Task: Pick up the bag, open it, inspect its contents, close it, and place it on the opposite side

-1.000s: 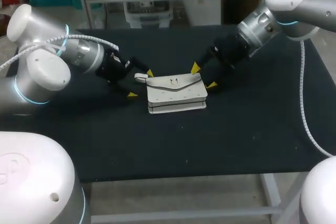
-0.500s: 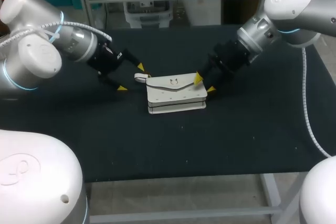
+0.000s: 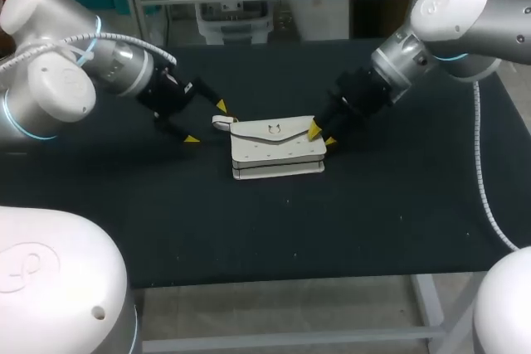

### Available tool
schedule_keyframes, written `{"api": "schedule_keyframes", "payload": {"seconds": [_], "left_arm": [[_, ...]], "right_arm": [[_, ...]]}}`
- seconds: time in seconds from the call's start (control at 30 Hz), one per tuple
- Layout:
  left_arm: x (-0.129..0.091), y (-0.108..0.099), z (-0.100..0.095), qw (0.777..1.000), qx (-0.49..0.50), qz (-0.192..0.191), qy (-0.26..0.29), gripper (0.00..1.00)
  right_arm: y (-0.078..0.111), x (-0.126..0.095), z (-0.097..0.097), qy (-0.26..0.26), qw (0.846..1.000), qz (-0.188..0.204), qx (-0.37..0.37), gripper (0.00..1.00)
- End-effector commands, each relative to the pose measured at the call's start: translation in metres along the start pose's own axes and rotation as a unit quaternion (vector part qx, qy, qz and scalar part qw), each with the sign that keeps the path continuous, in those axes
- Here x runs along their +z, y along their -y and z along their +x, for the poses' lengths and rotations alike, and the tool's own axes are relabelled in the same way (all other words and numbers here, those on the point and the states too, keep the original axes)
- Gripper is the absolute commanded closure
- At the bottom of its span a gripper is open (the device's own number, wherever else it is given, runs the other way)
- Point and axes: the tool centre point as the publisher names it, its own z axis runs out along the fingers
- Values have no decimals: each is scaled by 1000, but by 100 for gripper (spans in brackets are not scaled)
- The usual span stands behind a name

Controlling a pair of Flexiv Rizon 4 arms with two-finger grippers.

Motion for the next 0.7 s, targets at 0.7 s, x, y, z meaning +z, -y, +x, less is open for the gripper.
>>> {"api": "schedule_keyframes", "payload": {"seconds": [0.7], "left_arm": [[-17, 17, -1, 971, 157, -39, 178, 0]], "right_arm": [[-22, -65, -33, 32, 999, -14, -30, 100]]}}
